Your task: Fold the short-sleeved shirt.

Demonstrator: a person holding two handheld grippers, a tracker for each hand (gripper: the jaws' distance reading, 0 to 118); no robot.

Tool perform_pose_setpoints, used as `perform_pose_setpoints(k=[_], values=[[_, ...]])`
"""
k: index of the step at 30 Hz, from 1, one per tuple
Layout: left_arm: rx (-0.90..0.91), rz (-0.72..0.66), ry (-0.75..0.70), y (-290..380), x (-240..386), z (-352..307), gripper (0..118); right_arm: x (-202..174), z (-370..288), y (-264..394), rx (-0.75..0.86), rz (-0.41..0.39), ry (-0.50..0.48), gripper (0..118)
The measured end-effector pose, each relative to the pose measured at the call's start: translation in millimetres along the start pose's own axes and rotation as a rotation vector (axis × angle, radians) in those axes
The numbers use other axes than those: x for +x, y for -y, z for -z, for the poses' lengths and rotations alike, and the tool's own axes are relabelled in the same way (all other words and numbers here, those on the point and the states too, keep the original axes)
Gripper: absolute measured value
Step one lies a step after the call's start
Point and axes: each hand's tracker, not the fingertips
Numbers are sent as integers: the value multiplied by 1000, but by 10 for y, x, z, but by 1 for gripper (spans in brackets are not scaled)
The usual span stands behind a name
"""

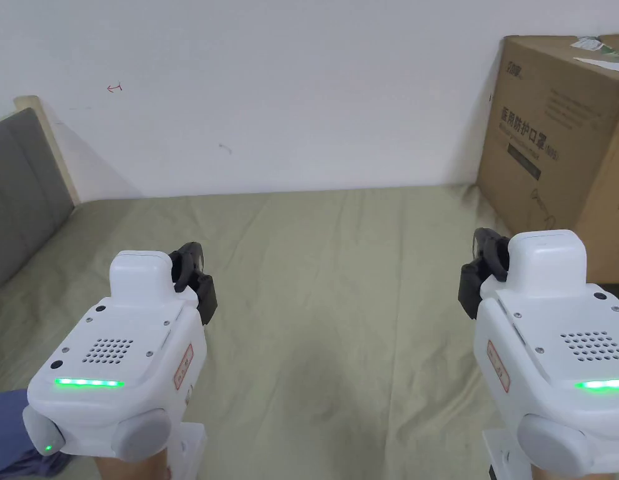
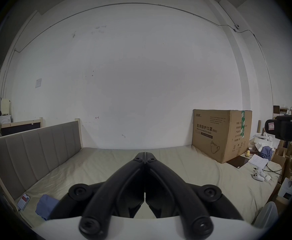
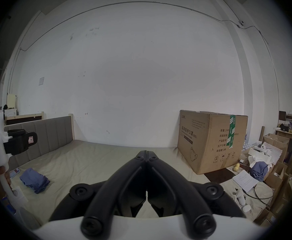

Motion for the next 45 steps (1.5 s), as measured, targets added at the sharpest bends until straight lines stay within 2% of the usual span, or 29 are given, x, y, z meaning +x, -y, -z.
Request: perform_pose_setpoints(k=[38,40,41,42,44,45], values=[[-13,15,-39,-11,-60,-36,0,-29,-35,-3,-4,4,-10,0],[-2,23,-64,-13,-61,-46,7,-34,-38,0,-4,6,-10,0],[1,30,-79,-15,-57,-52,16,-35,-39,1,-4,6,-9,0],[2,31,-83,-19,-58,-54,36,-34,-40,2,-4,6,-10,8],[-3,28,-78,-25,-67,-49,75,-28,-33,3,-10,8,-18,41],[-3,25,-77,-26,-71,-50,94,-26,-27,6,-13,12,-22,61]])
